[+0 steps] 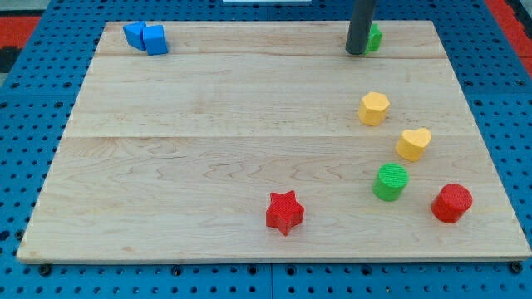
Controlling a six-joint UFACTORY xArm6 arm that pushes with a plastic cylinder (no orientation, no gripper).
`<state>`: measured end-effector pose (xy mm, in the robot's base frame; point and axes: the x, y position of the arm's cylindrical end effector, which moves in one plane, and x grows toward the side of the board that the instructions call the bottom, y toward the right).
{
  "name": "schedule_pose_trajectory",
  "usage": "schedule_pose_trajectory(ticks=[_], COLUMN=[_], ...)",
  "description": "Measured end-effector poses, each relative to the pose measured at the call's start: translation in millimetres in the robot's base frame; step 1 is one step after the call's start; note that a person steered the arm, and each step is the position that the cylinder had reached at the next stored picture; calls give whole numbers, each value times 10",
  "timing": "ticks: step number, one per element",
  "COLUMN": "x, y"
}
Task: Move the green circle closer to the yellow heart
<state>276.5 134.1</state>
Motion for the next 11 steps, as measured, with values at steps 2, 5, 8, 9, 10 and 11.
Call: schedule_pose_trajectory(ticks=[2, 5, 8, 9, 10, 11], x=[1027, 2362, 3263, 3157, 2794, 2367], y=[-1117, -402, 95, 290, 205, 168])
